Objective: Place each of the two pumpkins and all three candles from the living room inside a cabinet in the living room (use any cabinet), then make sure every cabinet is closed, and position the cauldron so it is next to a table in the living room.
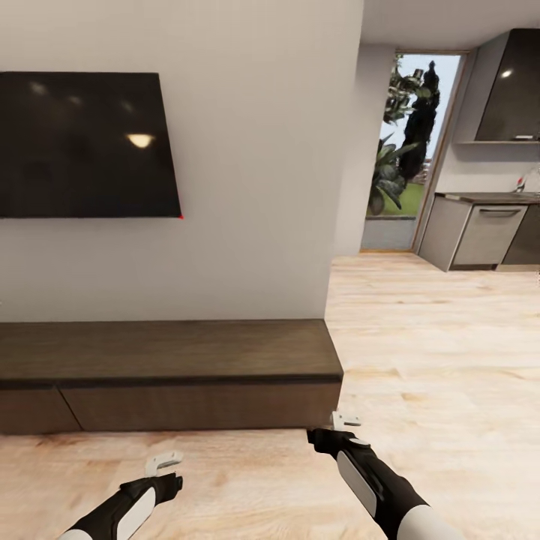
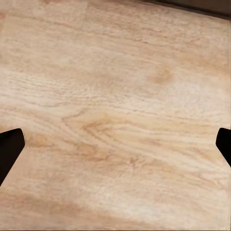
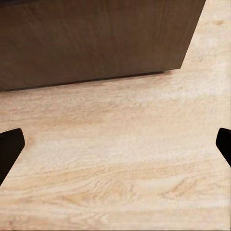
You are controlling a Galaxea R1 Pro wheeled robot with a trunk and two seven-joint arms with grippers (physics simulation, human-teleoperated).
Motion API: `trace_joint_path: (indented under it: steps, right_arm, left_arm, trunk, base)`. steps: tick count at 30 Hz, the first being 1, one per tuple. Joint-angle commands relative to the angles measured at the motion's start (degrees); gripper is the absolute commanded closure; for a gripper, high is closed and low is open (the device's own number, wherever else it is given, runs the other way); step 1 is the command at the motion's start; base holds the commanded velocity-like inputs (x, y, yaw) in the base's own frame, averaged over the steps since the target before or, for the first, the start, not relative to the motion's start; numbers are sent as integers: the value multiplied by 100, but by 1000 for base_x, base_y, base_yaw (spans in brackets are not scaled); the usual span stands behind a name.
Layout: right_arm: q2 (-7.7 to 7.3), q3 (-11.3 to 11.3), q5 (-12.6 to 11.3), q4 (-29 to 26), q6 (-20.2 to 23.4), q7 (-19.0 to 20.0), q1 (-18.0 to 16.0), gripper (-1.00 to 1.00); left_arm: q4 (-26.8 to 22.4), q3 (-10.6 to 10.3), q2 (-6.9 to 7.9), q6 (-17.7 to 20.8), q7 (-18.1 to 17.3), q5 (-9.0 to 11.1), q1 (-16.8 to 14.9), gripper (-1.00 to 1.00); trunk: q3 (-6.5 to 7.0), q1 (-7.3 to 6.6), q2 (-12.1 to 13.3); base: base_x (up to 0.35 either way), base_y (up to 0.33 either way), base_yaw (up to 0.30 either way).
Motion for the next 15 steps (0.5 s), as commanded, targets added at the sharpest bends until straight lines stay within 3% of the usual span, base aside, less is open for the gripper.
trace_joint_path:
  steps: [1, 6, 15]
  right_arm:
    - [-4, 30, -55, -9, 15, -51, -4, -100]
    - [-3, 30, -55, -8, 15, -52, -4, -100]
    - [-9, 30, -55, -8, 15, -52, -4, -100]
  left_arm:
    - [-18, -49, 8, 16, 48, 54, -2, -100]
    - [-17, -51, 9, 9, 47, 54, -2, -100]
    - [-17, -51, 9, 2, 47, 48, -1, -100]
  trunk:
    - [13, -26, 38]
    - [102, -136, 239]
    - [264, -334, 600]
  base:
    - [-264, 0, 0]
    - [-139, 0, 0]
    - [-23, 0, 0]
